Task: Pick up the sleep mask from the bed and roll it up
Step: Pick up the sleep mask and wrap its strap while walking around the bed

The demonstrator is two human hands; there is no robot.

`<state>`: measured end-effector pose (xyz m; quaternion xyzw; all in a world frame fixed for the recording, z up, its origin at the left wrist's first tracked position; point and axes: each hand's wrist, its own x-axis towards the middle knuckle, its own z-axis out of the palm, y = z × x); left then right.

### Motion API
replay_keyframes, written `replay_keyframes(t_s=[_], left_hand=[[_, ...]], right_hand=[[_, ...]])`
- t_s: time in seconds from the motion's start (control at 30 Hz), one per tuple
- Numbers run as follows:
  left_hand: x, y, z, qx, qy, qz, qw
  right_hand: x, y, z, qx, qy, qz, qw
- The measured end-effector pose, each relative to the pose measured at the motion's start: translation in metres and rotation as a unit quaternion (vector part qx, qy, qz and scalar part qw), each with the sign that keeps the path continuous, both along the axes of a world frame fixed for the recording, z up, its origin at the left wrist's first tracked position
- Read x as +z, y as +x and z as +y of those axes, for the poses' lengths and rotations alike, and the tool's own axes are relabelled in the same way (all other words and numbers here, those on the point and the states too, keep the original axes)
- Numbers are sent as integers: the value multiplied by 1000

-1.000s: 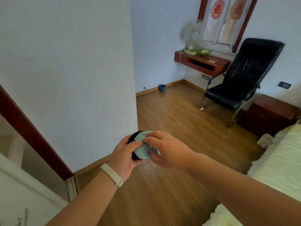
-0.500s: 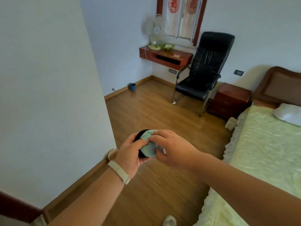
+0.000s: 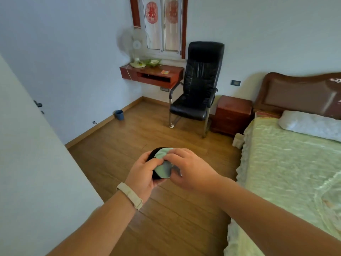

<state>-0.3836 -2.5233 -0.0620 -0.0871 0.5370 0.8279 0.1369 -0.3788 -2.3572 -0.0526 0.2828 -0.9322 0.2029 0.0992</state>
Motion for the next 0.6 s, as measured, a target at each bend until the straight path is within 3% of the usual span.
replay_keyframes(t_s=[0.6], left_hand=[[-24,-186,140,-148,2,-25,989]], right_hand=[[-17,-139,130,-149,23,-23,988]])
